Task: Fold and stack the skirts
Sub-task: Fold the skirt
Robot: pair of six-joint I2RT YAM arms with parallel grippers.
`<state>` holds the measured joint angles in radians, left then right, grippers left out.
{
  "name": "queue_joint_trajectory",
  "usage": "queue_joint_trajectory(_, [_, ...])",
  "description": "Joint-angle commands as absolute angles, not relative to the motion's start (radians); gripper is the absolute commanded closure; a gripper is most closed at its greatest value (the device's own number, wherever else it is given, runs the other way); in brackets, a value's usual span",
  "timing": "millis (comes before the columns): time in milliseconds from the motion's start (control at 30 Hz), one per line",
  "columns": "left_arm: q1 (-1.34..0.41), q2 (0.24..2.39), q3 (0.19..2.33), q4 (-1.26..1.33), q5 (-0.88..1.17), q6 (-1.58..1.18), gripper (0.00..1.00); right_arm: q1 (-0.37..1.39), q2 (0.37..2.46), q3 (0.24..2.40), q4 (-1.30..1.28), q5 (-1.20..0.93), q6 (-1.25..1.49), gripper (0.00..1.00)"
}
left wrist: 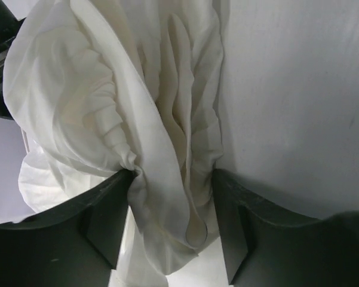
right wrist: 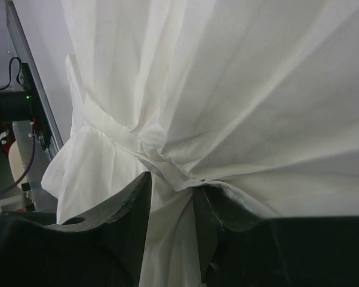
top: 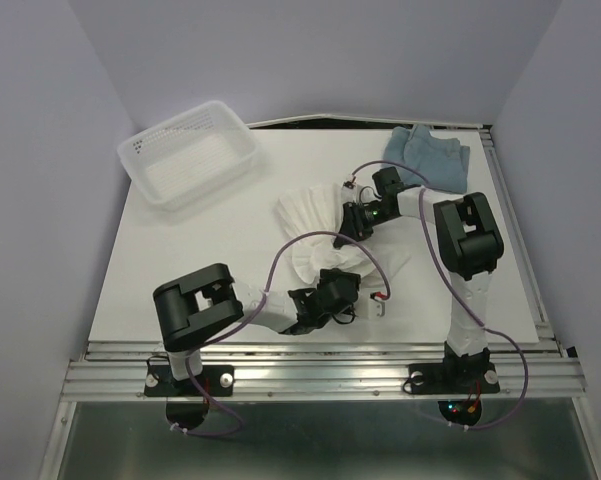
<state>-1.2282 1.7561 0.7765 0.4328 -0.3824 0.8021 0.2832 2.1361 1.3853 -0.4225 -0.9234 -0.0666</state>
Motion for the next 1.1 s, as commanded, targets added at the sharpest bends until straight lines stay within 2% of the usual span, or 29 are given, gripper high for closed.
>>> queue_joint_trajectory(0, [-1.229, 1.793, 0.796, 0.511, -0.459, 0.819, 0.39, 0.291, 2.157, 1.388, -0.397, -0.861, -0.090, 0.60])
queue_joint_trajectory(67, [-1.227, 1.786, 0.795, 0.512, -0.463, 0.821, 0.47, 0.291, 2.155, 1.378, -0.402, -0.861, -0.097, 0.60])
queue_joint_trajectory(100, [-1.227, 1.764, 0.795, 0.506, -0.463, 0.819, 0.60, 0.291, 2.155, 1.374, -0.405, -0.861, -0.104, 0.61])
queue_joint_trajectory(133, [-1.227, 1.750, 0.796, 0.493, -0.459, 0.818, 0.67, 0.291, 2.151, 1.364, -0.406, -0.861, -0.104, 0.61])
queue_joint_trajectory(167, [-1.227, 1.734, 0.804, 0.476, -0.442, 0.815, 0.82, 0.291, 2.146, 1.358, -0.407, -0.861, -0.107, 0.61])
queue_joint_trajectory(233, [-1.227, 1.686, 0.828, 0.376, -0.410, 0.776, 0.97, 0.291, 2.126, 1.344, -0.420, -0.870, -0.113, 0.62])
queue_joint_trajectory(267, [-1.227, 1.669, 0.859, 0.336, -0.394, 0.758, 1.00, 0.291, 2.115, 1.333, -0.423, -0.874, -0.112, 0.62])
queue_joint_trajectory(433, [-1.229, 1.537, 0.931, 0.096, -0.203, 0.640, 1.00, 0.311, 2.030, 1.233, -0.423, -0.890, -0.118, 0.64])
queue_joint_trajectory(667, [-1.229, 1.450, 1.005, -0.116, -0.022, 0.511, 1.00, 0.342, 1.916, 1.167, -0.505, -0.922, -0.155, 0.65])
queue_joint_trajectory(867, [-1.223, 1.413, 1.052, -0.222, 0.165, 0.453, 1.00, 0.304, 1.845, 1.363, -0.534, -0.867, -0.089, 0.58])
queue_joint_trajectory(1067, [-1.197, 1.370, 1.054, -0.256, 0.261, 0.423, 1.00, 0.279, 2.006, 1.601, -0.600, -0.853, -0.150, 0.56])
